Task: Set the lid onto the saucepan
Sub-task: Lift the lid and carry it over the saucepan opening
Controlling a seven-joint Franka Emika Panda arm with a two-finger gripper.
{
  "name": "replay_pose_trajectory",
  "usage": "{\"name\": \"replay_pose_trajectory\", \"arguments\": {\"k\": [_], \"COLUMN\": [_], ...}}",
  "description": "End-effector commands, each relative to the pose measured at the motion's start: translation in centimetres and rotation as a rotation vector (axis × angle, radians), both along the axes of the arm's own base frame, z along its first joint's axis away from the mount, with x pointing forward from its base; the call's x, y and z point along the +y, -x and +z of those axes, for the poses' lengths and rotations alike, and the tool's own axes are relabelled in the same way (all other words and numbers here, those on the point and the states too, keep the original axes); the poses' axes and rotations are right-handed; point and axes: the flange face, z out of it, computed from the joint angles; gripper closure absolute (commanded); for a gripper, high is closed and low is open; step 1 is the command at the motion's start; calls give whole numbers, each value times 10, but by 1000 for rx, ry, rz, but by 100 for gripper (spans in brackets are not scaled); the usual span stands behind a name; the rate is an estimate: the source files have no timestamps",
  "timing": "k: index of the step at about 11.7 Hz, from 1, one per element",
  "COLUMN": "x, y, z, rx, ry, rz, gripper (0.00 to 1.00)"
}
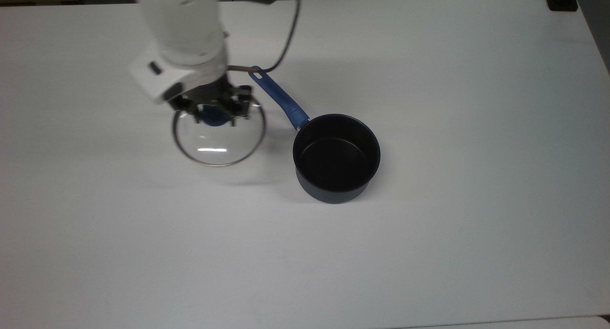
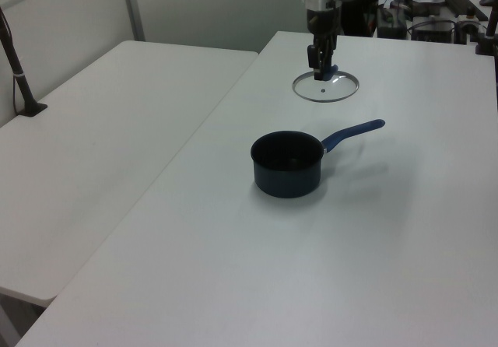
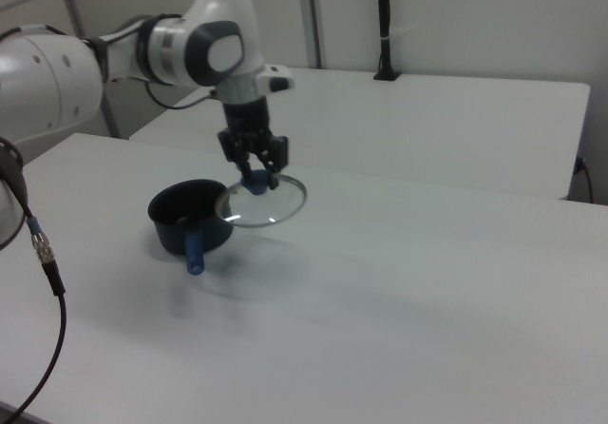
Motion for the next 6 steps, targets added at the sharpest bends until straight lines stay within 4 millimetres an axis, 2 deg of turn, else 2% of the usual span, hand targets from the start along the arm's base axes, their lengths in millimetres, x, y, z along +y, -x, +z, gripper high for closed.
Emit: {"name": "replay_pose_trajectory", "arguments": {"k": [1, 4, 5, 6], "x": [77, 165, 189, 205], "y": [7, 18, 23, 26], "z": [19, 17, 15, 11], "rx": [-8, -18, -19, -16], "ry": [3, 3, 2, 3], "rz": [28, 85, 98, 98], "gripper": [70, 69, 69, 69]}}
